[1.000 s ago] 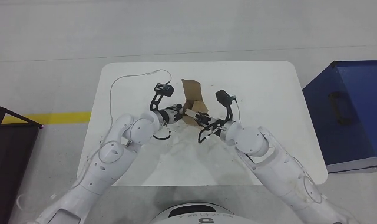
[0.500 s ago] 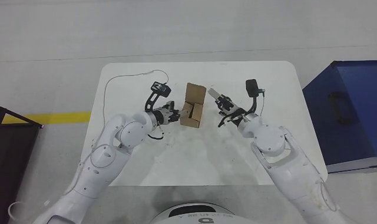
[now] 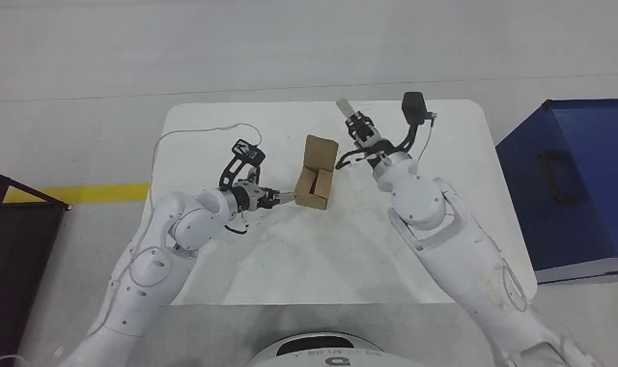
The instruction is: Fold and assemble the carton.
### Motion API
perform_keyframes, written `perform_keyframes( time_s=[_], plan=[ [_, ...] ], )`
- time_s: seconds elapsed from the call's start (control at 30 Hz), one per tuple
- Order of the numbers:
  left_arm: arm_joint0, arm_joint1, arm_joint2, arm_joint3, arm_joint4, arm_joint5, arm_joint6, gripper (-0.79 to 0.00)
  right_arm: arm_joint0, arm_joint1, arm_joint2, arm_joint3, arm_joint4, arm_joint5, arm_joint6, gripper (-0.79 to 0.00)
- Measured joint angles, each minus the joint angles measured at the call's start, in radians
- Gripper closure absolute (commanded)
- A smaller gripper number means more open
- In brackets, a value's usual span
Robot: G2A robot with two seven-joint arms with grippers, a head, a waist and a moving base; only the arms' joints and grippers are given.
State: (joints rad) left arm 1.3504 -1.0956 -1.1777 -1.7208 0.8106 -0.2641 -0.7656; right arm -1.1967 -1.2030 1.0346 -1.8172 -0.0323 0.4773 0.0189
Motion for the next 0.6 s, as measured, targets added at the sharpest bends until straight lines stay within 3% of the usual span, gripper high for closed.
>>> perform_keyframes(
  time_s=[0.3, 0.6],
  plan=[
    [0.033, 0.004, 0.014, 0.006, 0.023, -0.013, -0.002, -0.785, 0.212, -0.061, -0.079, 0.188, 0.145, 0.064, 0.013, -0.785],
    [-0.01, -0.019, 0.109, 0.073, 0.14, 0.091, 0.135, -0.785, 0.287, -0.088, -0.14, 0.288, 0.234, 0.151, 0.218, -0.785]
  ],
)
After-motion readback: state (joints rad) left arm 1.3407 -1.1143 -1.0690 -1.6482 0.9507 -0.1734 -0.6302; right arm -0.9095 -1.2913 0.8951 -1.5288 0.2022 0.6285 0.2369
